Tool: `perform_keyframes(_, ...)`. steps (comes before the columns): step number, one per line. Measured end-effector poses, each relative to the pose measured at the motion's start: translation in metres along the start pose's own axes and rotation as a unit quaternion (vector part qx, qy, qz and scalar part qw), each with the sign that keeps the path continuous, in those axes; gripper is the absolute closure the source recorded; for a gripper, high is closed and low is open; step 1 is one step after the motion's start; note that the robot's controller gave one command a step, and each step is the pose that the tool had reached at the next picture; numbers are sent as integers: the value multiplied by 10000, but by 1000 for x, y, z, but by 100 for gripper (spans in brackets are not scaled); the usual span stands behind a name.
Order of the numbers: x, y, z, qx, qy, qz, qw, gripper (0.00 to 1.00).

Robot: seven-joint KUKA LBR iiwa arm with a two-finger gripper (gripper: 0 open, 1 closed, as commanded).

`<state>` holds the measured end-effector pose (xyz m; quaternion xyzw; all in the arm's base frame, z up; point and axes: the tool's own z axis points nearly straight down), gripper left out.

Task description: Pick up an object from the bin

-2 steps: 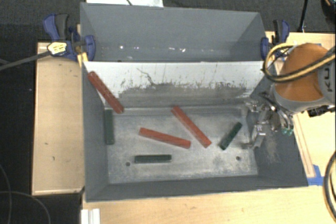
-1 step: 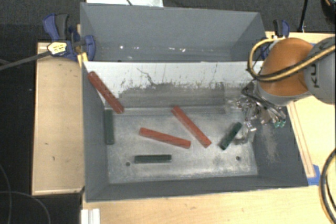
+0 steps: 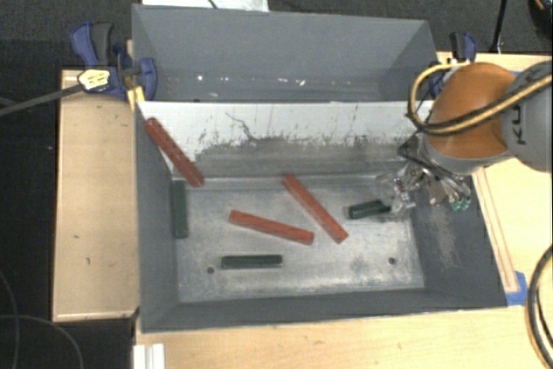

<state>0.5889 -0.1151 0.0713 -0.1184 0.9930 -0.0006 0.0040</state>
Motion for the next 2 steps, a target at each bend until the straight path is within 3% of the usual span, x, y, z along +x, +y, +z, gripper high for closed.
perform_keyframes(1, 23, -5, -113, 6, -1, -1586, 9873, 100)
perform_keyframes(2, 30, 4, -184, 13, -14, -1659, 9861, 100)
